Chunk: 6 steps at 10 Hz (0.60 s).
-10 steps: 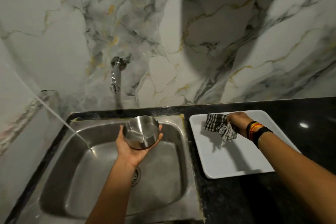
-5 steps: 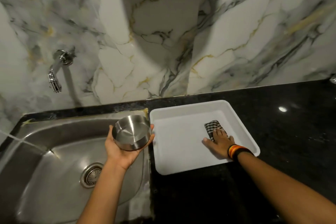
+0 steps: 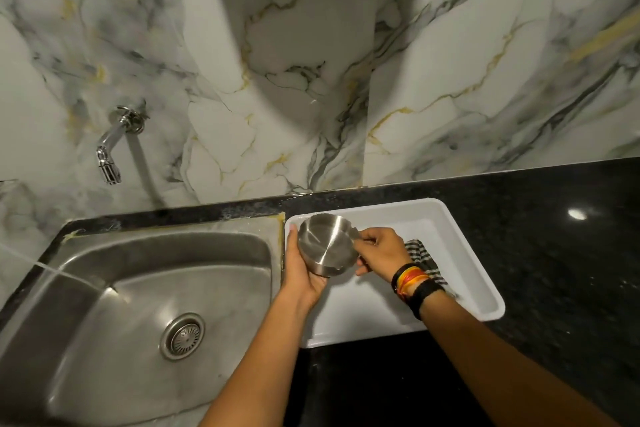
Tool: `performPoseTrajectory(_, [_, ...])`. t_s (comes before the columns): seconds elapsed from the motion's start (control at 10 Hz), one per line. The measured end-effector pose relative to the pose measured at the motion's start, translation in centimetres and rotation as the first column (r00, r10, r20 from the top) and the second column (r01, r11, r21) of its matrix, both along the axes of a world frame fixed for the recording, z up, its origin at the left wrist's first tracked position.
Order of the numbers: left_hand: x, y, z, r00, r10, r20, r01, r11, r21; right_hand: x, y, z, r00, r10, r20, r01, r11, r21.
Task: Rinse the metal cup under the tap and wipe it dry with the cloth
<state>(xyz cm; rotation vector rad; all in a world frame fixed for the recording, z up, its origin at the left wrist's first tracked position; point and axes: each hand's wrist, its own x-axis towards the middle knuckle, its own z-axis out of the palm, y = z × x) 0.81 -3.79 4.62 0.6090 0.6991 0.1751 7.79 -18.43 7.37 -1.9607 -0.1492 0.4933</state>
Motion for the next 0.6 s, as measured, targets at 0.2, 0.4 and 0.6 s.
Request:
performPoseTrajectory(0.2, [1.5, 0.1, -0.6, 0.937, 0.177, -0.300, 0.072, 0.744, 0.664, 2.3, -1.3, -3.1, 0.996, -0.084, -0.026, 0.082, 0.993, -0.083])
performPoseTrajectory(0.4, [2.6, 0.0, -0.8, 0.818, 0.106, -0.565, 0.462, 0.465, 0.755, 2.5, -0.5, -6.5, 0.994, -0.075, -0.077, 0.060, 0.982, -0.181])
performPoseTrajectory(0.6, [2.2, 0.4, -1.2, 0.804, 0.110, -0.584, 0.501, 0.404, 0.766, 1.2, 0.2, -7.5, 0.985, -0.075, -0.156, 0.051, 0.987, -0.152])
